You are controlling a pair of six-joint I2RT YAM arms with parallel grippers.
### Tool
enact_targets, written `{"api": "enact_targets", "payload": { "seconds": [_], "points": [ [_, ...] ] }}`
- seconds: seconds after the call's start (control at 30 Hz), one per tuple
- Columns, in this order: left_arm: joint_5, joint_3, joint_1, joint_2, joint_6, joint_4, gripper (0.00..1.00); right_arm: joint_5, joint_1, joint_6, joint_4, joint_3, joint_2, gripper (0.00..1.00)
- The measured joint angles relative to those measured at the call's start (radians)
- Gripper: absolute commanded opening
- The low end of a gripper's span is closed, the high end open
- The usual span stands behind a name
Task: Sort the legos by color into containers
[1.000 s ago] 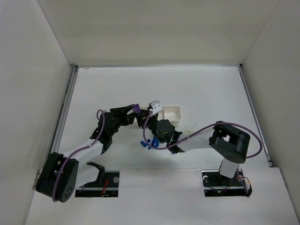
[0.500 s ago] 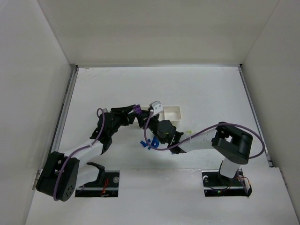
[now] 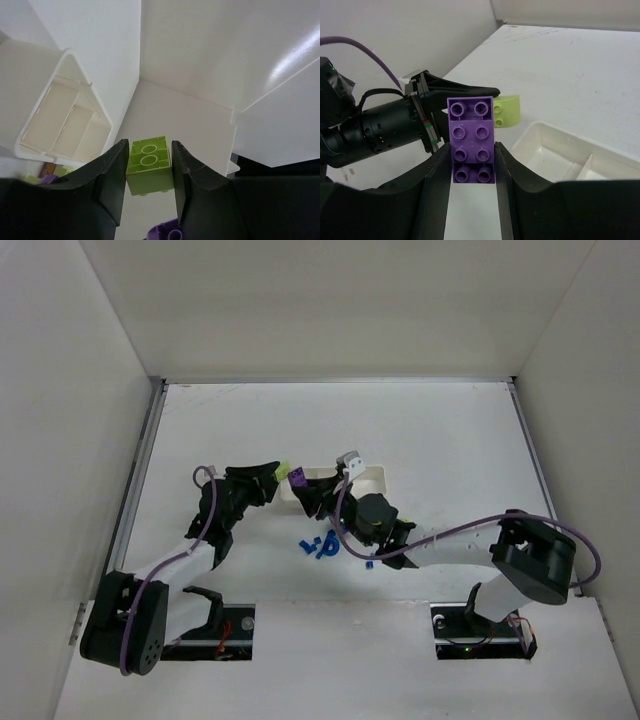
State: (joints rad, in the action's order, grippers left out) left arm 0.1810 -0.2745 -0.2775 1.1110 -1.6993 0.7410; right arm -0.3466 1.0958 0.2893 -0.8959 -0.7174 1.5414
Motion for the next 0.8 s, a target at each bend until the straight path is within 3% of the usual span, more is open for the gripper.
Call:
{"api": "enact_targets", "payload": {
  "seconds": [0.2, 0.43, 0.8],
  "points": [
    [-0.01, 0.0, 0.024, -0.021, 0.079, -0.025, 0.05, 0.041, -0.038, 0.046, 0.071, 0.013, -0.072, 0.26],
    [-0.02, -0.048, 0.005, -0.047, 0.269, -0.129, 0.05, 0.053, -0.132, 0.086, 0.349, -0.024, -0.19, 0.27],
    [-0.167, -0.153, -0.164, -0.114, 0.668, -0.316, 0.07, 0.06, -0.233, 0.12, 0.556, -0.06, -0.174, 0.27]
  ]
}}
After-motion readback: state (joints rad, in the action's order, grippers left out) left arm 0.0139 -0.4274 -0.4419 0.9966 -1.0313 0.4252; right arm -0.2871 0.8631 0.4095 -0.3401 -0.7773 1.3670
